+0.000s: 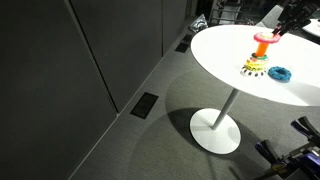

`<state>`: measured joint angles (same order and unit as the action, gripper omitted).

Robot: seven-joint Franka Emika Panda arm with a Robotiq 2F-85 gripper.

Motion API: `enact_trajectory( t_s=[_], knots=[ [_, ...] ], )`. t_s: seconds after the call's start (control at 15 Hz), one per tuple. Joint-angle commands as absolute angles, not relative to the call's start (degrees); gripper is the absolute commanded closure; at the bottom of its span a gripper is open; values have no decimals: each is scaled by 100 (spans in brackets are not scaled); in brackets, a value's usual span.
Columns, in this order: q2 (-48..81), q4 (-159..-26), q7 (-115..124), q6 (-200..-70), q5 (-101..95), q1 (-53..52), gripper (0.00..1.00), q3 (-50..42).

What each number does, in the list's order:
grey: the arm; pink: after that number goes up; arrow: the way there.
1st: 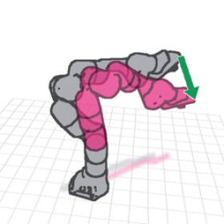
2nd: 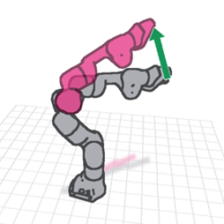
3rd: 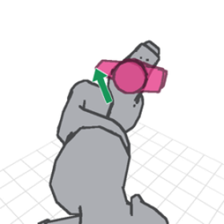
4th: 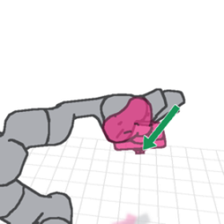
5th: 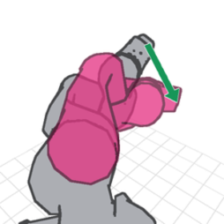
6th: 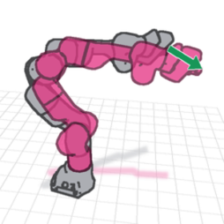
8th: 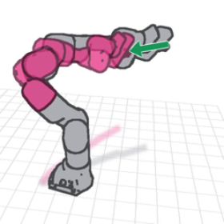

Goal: Take the red ring off the stack and place it on the blue ring

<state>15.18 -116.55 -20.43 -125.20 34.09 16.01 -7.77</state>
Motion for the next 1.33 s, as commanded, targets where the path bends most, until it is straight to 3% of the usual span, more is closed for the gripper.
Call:
enact_trajectory(
  t_s=[0.0,0.8,1.27],
  knots=[
    [1195,-11550,-1948,-12205,3383,1634,92,-780],
    [1656,-11499,-1863,-12592,3227,1656,92,-952],
    [1787,-11157,-1754,-10903,3179,1834,92,-954]
  ],
)
